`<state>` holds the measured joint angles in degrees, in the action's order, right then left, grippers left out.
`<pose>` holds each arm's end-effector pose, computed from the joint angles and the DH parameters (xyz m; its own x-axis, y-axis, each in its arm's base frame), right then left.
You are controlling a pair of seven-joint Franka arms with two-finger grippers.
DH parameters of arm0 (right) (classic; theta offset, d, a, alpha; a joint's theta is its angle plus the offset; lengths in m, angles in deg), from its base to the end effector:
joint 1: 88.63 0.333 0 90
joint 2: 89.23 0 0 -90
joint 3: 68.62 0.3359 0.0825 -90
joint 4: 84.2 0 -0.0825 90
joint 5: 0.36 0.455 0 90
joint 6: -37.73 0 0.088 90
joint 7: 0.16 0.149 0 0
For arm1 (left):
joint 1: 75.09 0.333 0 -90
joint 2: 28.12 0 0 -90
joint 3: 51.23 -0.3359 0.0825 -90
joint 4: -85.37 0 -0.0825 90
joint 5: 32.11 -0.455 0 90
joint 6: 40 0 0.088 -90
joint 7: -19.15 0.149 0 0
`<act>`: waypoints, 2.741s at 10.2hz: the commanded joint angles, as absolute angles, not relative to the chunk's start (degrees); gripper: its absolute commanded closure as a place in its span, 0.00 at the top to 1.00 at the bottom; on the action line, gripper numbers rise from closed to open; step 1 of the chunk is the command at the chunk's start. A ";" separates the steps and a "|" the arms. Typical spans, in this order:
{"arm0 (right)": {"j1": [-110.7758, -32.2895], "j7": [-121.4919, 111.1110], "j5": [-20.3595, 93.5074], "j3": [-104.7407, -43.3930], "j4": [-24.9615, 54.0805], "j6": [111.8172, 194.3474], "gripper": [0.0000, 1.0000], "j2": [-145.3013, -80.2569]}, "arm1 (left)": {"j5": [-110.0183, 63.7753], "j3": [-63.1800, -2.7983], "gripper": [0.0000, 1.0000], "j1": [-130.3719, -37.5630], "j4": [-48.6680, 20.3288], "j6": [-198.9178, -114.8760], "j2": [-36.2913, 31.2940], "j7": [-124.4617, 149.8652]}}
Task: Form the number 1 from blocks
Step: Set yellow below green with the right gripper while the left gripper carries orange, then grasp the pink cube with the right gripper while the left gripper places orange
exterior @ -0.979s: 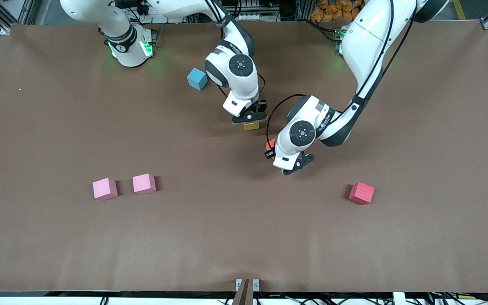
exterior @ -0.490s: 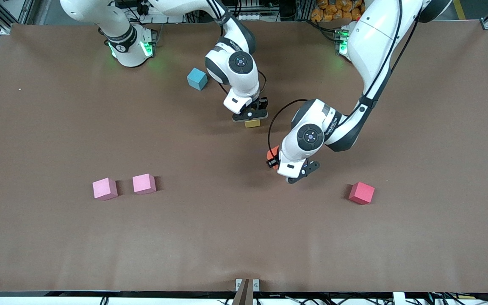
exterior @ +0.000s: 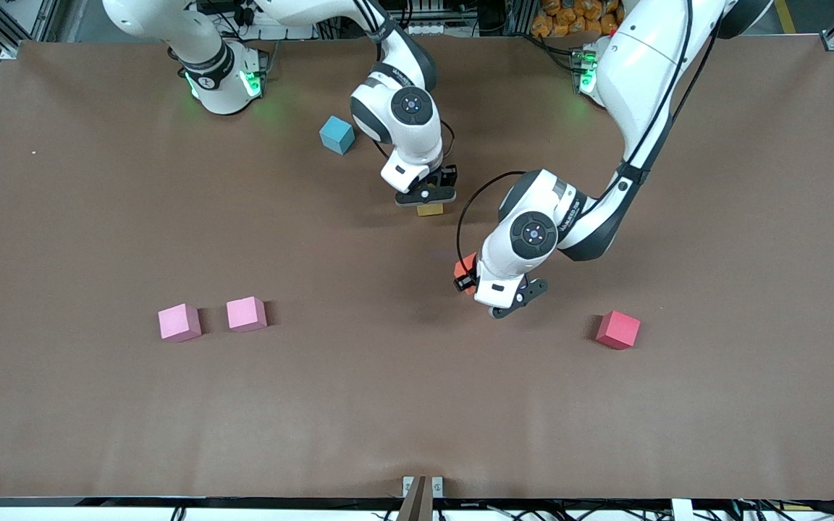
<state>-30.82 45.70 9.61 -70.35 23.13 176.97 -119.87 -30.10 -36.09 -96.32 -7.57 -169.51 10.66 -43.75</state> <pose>0.3860 0.5837 0.1506 0.9967 0.0545 -0.0607 0.0494 -0.9954 -0.0822 0.6154 -0.4375 0.1653 0.8465 0.5009 -0.1803 0.5183 -0.8528 0.0641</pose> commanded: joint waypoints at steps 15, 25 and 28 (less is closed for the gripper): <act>-71.83 7.27 -1.94 -70.73 12.34 168.24 1.00 -117.93 | -30.79 -36.02 0.38 -104.17 -6.57 -168.41 11.78 -50.45; -75.09 -4.46 0.60 -70.64 18.54 175.62 1.00 -122.71 | -35.10 -36.11 0.41 -111.04 -8.32 -166.47 13.36 -48.61; -75.10 -4.55 1.22 -70.64 19.60 175.89 1.00 -122.98 | -35.10 -36.11 0.51 -112.01 -8.41 -166.30 13.89 -48.70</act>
<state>-73.88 -3.63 0.36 -71.75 18.52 175.10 -123.28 -33.69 -35.74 -111.35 -8.52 -166.94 13.70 -48.55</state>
